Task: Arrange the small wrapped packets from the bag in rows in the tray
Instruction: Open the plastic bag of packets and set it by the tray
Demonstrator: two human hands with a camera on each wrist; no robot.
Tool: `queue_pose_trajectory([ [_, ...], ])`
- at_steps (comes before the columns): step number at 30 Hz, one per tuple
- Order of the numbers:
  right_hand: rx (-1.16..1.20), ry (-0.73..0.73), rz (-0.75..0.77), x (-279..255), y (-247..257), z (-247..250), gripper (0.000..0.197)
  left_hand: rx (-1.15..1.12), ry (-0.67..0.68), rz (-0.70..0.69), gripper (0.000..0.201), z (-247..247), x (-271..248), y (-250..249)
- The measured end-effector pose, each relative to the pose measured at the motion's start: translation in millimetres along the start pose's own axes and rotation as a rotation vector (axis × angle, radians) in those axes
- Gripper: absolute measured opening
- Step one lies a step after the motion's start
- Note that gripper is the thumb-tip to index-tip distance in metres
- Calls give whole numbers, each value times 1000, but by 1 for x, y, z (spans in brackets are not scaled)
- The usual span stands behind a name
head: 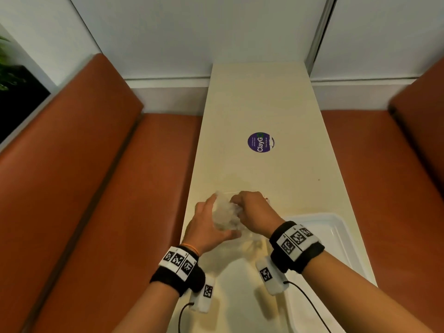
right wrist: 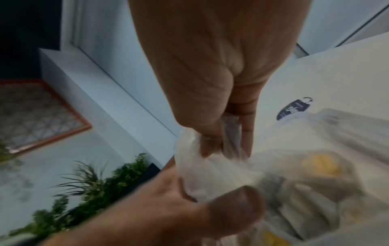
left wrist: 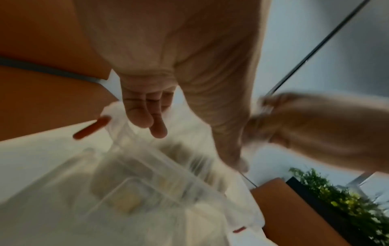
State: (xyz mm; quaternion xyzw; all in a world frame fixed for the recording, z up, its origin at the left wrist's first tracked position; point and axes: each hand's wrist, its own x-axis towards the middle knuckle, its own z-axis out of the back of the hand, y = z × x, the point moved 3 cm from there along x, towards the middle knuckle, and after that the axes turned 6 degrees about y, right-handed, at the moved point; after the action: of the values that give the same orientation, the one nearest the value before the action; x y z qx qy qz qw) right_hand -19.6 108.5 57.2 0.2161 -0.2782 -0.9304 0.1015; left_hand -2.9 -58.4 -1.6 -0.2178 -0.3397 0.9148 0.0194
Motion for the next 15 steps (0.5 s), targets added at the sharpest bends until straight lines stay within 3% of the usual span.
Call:
queue_pose_trajectory([
  [1, 46, 6, 63, -3, 8, 4, 27, 48, -6, 7, 99, -4, 4, 0],
  [3, 123, -1, 174, -8, 20, 10, 30, 83, -73, 26, 48, -4, 11, -5],
  [5, 154, -72, 216, -11, 20, 17, 36, -5, -169, 10, 14, 4, 10, -12],
  [6, 198, -126, 208, -14, 15, 21, 43, -65, -209, -7, 8, 12, 7, -16],
  [8, 271, -201, 163, -25, -1, 26, 67, -159, -316, -77, 17, 34, -9, -26],
  [10, 188, -208, 115, -35, -20, 23, 83, -210, -385, -149, 16, 52, -31, -27],
  [13, -114, -58, 82, -46, -37, -1, 86, -251, -404, -142, 8, 69, -70, -12],
  [15, -295, 82, 92, -45, -42, -25, 76, -265, -410, -116, 4, 75, -99, -3],
])
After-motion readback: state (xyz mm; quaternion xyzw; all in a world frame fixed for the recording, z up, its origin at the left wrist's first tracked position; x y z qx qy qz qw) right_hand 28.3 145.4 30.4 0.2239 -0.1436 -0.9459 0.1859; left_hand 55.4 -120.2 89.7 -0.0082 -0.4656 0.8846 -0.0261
